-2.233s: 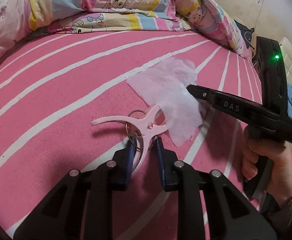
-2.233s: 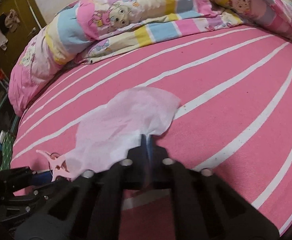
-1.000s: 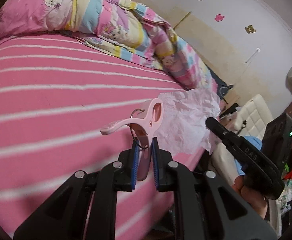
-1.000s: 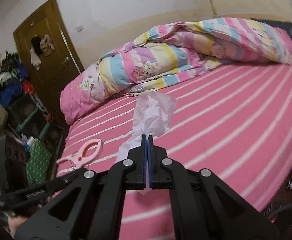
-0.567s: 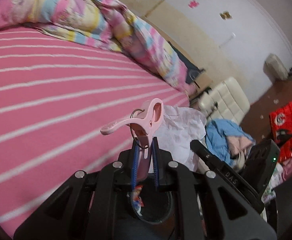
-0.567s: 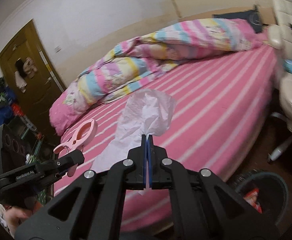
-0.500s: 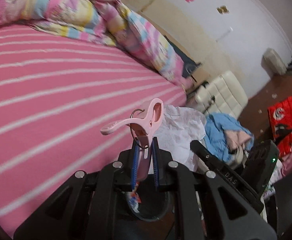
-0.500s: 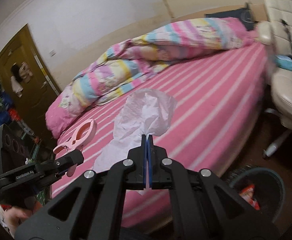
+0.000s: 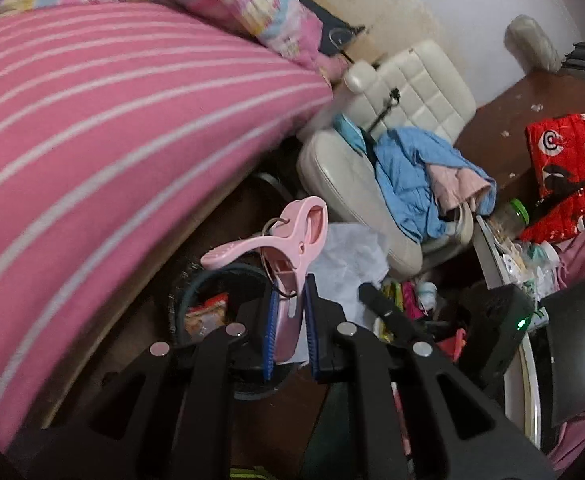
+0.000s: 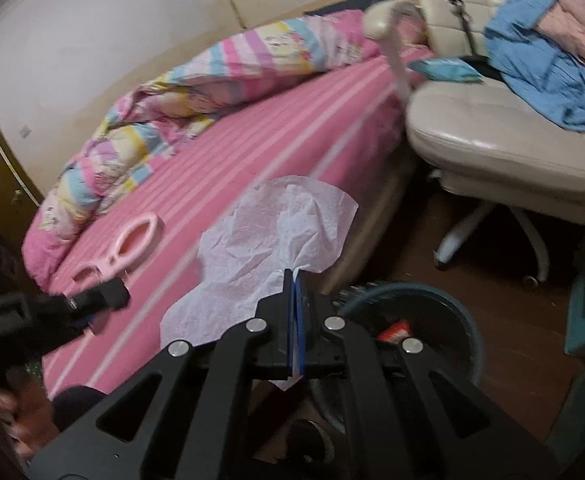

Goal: Collect trash
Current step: 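Carry the clothespin and tissue off the bed over the bin, then open both tools to drop the clothespin and tissue into the bin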

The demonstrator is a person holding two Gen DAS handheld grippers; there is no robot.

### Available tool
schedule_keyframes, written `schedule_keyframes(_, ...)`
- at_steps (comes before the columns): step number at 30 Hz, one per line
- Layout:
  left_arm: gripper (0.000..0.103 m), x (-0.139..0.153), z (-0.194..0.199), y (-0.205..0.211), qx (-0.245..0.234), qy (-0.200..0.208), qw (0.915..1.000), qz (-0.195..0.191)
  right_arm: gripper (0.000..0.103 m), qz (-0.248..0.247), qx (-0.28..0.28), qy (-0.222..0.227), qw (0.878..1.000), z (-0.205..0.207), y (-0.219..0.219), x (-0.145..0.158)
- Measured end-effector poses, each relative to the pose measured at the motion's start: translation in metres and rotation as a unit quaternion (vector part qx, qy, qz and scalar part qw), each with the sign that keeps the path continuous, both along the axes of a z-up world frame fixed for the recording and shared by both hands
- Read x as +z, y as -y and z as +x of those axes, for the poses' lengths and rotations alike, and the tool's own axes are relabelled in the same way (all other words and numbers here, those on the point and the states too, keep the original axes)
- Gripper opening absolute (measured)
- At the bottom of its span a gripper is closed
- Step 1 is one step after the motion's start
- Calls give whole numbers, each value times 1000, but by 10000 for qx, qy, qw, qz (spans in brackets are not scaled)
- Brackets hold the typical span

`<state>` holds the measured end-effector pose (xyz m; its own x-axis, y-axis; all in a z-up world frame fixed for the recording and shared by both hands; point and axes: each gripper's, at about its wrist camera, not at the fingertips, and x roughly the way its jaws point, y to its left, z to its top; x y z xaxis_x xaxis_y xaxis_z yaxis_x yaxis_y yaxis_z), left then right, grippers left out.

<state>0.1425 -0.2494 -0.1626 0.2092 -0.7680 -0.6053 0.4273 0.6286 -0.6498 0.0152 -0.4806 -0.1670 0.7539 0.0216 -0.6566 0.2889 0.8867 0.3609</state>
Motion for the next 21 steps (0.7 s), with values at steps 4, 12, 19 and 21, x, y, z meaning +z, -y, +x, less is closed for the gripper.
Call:
schedule_keyframes(4, 12, -30, 1, 35, -321, -275, 9989, 189, 2, 3, -210, -216, 9995, -10, 22, -19)
schedule_keyframes(12, 13, -97, 2, 103, -1126, -740, 9846, 1116, 2, 35, -472, -763, 9960, -13, 49, -65)
schedule_keyframes(19, 13, -142, 5, 134, -1574, -950, 9674, 1742, 2, 35, -511, -1219, 9912, -9, 53, -98)
schedule_keyframes(21, 13, -152, 6, 144, -1643, -1016, 9638, 1836, 2, 37, -524, -1322, 9898, -9, 54, -106)
